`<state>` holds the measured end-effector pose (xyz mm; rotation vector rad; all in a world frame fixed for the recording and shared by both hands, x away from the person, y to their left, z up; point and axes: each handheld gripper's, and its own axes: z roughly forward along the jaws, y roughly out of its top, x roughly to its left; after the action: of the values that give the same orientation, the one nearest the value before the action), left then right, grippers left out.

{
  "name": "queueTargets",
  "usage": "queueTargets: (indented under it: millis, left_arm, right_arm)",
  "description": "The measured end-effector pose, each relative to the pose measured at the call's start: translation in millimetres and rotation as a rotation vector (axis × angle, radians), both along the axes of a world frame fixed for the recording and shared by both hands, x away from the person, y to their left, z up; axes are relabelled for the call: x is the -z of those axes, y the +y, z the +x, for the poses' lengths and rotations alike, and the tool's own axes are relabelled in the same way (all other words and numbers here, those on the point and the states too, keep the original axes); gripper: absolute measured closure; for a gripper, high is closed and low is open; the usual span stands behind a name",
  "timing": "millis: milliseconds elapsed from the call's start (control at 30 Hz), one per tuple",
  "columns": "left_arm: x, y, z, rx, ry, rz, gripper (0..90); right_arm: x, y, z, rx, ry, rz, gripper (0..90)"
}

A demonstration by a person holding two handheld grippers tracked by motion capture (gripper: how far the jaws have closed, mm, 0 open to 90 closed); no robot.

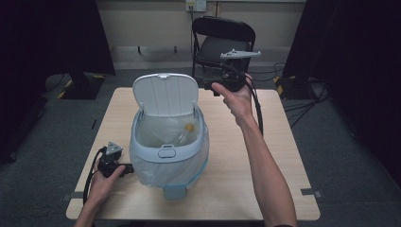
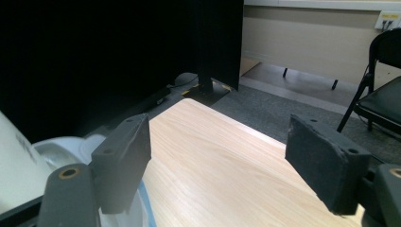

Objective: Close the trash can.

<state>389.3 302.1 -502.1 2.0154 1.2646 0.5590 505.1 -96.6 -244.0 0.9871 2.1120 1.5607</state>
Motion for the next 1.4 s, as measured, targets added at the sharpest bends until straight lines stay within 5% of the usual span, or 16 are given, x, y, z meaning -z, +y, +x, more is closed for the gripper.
queueTargets:
  millis: [500, 1400]
  left_arm:
    - [0.0, 0.0, 0.0, 0.000, 0.000, 0.000, 15.0]
    - [0.0, 0.0, 0.0, 0.000, 0.000, 0.000, 15.0]
  right_arm:
    - [-20.9, 12.7, 1.8, -0.061, -0.038, 0.062, 22.9]
    - [-20.9, 23.3, -18.5, -0.154, -0.055, 0.063, 25.1]
